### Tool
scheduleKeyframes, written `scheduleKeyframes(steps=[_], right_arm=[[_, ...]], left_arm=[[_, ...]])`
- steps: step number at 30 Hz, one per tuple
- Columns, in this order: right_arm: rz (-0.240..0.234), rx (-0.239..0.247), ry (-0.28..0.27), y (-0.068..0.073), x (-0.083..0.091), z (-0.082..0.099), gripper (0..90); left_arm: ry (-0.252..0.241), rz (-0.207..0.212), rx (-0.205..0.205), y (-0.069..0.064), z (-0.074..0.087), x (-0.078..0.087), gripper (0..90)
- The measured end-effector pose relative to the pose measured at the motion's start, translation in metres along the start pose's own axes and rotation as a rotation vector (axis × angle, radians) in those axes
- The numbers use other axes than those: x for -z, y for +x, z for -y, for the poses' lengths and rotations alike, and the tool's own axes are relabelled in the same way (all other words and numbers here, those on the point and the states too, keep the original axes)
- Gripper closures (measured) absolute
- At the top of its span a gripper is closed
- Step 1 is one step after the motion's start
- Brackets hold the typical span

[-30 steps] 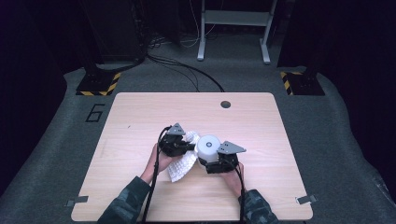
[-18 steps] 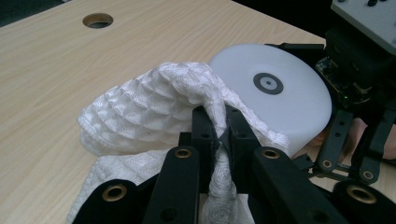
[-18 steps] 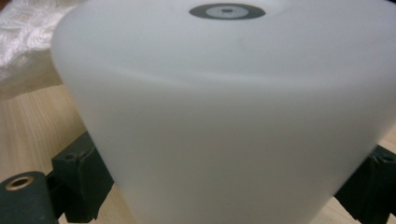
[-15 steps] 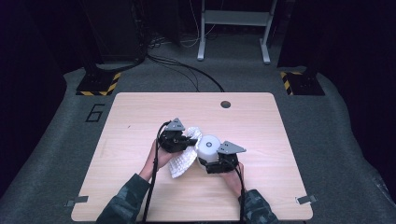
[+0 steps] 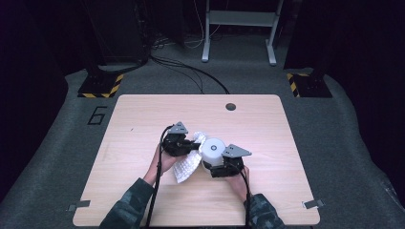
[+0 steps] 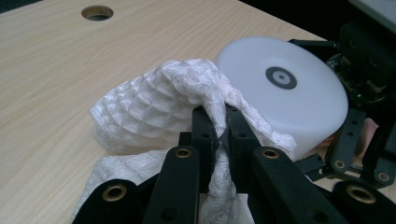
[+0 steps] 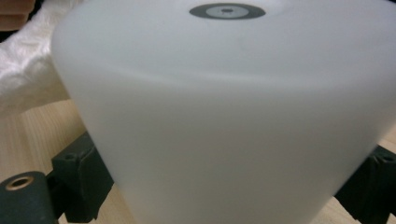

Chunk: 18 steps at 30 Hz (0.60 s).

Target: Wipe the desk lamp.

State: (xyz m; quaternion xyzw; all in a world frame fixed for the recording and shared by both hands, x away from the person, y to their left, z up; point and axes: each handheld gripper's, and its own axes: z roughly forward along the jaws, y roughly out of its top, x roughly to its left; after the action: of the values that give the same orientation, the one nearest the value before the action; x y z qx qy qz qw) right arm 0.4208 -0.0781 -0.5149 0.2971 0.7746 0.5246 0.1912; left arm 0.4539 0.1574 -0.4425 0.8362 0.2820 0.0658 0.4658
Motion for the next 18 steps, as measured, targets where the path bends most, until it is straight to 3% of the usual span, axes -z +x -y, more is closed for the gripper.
scheduleKeyframes(steps=[18], right_arm=[[0.0,0.005,-0.001,-0.001,0.0,0.0,8.0]], left_arm=[[0.09,0.002,0.048,0.008,0.037,-0.032,84.8]])
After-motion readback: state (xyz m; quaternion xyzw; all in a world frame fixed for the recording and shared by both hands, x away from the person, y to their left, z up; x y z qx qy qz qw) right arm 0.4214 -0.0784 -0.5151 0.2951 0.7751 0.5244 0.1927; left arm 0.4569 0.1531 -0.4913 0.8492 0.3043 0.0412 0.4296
